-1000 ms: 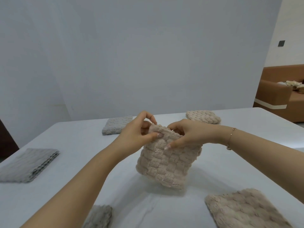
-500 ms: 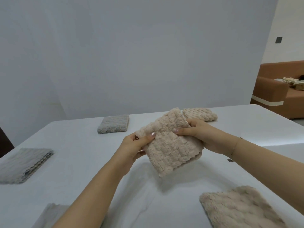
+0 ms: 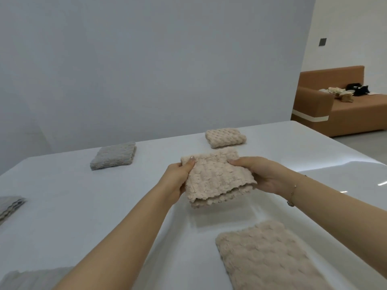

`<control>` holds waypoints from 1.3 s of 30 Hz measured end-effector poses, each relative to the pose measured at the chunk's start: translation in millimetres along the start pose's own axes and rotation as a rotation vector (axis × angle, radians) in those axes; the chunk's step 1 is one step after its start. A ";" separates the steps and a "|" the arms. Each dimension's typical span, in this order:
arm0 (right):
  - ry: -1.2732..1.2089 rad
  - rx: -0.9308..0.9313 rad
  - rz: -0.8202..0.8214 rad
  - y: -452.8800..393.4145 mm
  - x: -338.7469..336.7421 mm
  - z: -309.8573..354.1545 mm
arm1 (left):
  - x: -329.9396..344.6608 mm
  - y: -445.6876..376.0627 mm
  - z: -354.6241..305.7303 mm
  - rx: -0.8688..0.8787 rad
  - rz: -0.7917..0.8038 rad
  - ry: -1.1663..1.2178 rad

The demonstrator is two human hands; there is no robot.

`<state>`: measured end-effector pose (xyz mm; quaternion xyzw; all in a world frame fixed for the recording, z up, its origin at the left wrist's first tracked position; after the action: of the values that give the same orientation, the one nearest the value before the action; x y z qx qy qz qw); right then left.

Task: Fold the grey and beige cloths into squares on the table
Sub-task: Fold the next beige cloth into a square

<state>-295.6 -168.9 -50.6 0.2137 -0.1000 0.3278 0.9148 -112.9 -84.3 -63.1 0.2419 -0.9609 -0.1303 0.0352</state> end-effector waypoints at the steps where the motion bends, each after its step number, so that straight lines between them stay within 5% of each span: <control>1: 0.041 -0.011 -0.064 -3.6 -7.1 -3.9 | 3.6 -6.2 6.0 -0.012 -0.006 -0.030; 9: 0.508 -0.129 -0.277 -1.3 -51.9 -20.2 | 4.0 -3.5 44.1 0.135 -0.217 -0.550; 14: 0.692 -0.086 -0.290 -1.4 -51.3 -19.3 | 4.2 5.5 44.8 0.104 -0.172 -0.684; 18: 0.728 -0.079 -0.271 -2.9 -46.1 -17.4 | 4.5 6.8 39.5 0.084 -0.128 -0.558; 23: 0.408 0.110 -0.173 3.9 -41.7 -9.9 | 3.4 6.7 34.5 -0.034 -0.051 -0.286; 31: 0.500 0.223 -0.188 4.8 -47.3 -29.3 | -0.4 14.1 38.5 -0.145 -0.001 -0.140; 39: 0.252 0.276 -0.142 1.9 -50.7 -26.8 | 14.9 7.8 11.3 -0.161 0.139 0.047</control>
<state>-334.4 -183.6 -90.2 0.3008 0.0765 0.2971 0.9030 -131.1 -82.0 -71.8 0.1741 -0.9606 -0.1986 0.0862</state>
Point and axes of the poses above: each hand's wrist, its own y-axis away from the middle knuckle, its own x-axis out of the palm, z = x × y, the point moved 1 cm from there along -y, towards the middle knuckle, and after that the axes turned 4 degrees about -y, right-handed, at the moved point
